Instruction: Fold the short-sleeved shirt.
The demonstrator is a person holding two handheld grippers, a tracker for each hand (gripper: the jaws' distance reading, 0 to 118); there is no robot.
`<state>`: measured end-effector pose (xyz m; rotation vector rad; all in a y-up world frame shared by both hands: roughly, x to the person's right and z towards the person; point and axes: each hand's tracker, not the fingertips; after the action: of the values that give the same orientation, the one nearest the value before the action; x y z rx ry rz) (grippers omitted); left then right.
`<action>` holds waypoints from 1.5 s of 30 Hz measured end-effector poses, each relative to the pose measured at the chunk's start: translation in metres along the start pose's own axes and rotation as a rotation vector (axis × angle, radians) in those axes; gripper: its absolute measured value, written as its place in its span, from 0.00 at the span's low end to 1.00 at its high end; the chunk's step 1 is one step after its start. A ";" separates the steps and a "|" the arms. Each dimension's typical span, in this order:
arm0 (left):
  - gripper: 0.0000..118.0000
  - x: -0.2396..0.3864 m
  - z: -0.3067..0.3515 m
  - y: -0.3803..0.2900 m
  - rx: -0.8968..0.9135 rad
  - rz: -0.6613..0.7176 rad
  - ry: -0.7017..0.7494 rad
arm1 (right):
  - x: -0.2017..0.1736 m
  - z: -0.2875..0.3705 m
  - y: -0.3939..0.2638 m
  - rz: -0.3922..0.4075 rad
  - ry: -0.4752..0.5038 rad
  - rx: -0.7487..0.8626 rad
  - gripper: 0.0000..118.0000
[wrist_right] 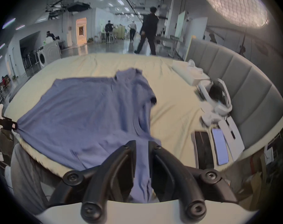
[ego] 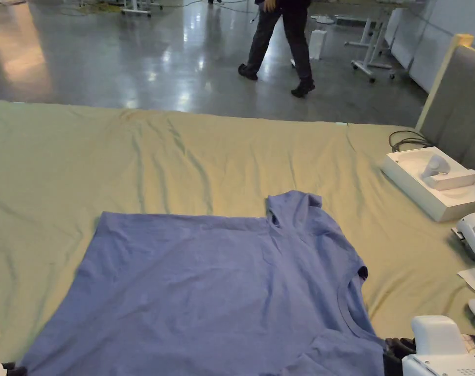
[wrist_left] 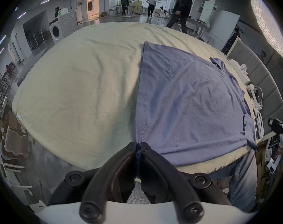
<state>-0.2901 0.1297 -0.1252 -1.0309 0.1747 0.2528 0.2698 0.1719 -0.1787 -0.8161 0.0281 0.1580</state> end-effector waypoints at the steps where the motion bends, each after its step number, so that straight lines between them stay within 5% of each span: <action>1: 0.05 0.001 0.000 0.001 -0.004 0.000 -0.001 | 0.004 -0.003 -0.008 -0.023 0.008 -0.043 0.26; 5: 0.05 0.007 0.000 0.001 -0.006 -0.020 0.013 | 0.005 -0.015 -0.032 -0.051 0.013 -0.165 0.40; 10: 0.05 0.009 -0.004 -0.001 -0.016 -0.038 0.026 | -0.003 -0.047 -0.055 -0.034 -0.004 -0.302 0.45; 13: 0.05 0.008 -0.006 -0.002 -0.021 -0.033 0.028 | -0.005 -0.073 -0.066 -0.061 0.024 -0.367 0.38; 17: 0.05 0.007 -0.006 -0.004 -0.026 -0.022 0.026 | -0.009 -0.071 -0.062 -0.058 0.034 -0.325 0.10; 21: 0.05 0.001 -0.010 -0.005 -0.023 -0.020 0.027 | -0.013 -0.068 -0.060 -0.004 0.041 -0.319 0.08; 32: 0.05 0.004 -0.009 0.017 0.053 -0.040 0.029 | 0.002 -0.033 -0.014 -0.073 0.057 -0.146 0.08; 45: 0.05 0.013 -0.076 0.116 0.127 0.003 0.032 | -0.002 -0.120 0.092 -0.127 0.063 -0.099 0.08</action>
<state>-0.3130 0.1226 -0.2623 -0.9089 0.2183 0.2250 0.2579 0.1470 -0.3273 -0.9187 0.0275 0.0143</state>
